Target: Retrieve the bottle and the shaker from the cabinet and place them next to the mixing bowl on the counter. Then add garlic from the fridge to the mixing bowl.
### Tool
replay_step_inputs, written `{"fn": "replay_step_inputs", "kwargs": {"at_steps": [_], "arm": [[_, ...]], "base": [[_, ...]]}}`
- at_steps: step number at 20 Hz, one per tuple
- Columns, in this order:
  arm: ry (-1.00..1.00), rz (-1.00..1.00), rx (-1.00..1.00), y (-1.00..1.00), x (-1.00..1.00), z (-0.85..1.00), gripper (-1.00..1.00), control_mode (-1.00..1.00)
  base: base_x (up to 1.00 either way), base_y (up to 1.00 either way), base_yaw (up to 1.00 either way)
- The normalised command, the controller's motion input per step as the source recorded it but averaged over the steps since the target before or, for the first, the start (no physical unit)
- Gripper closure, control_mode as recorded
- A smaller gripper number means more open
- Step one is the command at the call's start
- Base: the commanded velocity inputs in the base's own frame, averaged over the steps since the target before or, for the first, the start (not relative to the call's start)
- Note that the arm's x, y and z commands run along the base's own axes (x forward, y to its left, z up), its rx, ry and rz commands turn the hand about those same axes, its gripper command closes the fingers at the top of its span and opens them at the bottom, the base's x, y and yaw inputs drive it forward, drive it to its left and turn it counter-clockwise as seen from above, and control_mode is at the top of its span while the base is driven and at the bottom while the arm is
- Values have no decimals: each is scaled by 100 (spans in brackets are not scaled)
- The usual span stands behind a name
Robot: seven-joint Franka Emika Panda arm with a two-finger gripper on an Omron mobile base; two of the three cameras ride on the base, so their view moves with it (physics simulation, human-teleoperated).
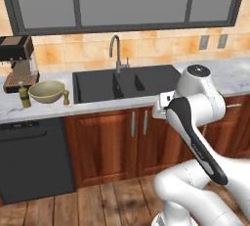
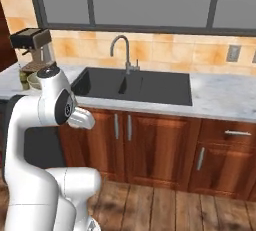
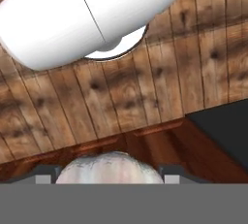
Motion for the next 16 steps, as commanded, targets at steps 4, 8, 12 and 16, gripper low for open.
{"fn": "replay_step_inputs", "kwargs": {"at_steps": [4,8,12,16], "arm": [[0,0,0,0,0,0,100,100],[0,0,0,0,0,0,100,100],[0,0,0,0,0,0,100,100],[0,0,0,0,0,0,100,100]], "base": [[50,100,-3],[62,100,-4],[62,99,-5],[61,80,-1]]}}
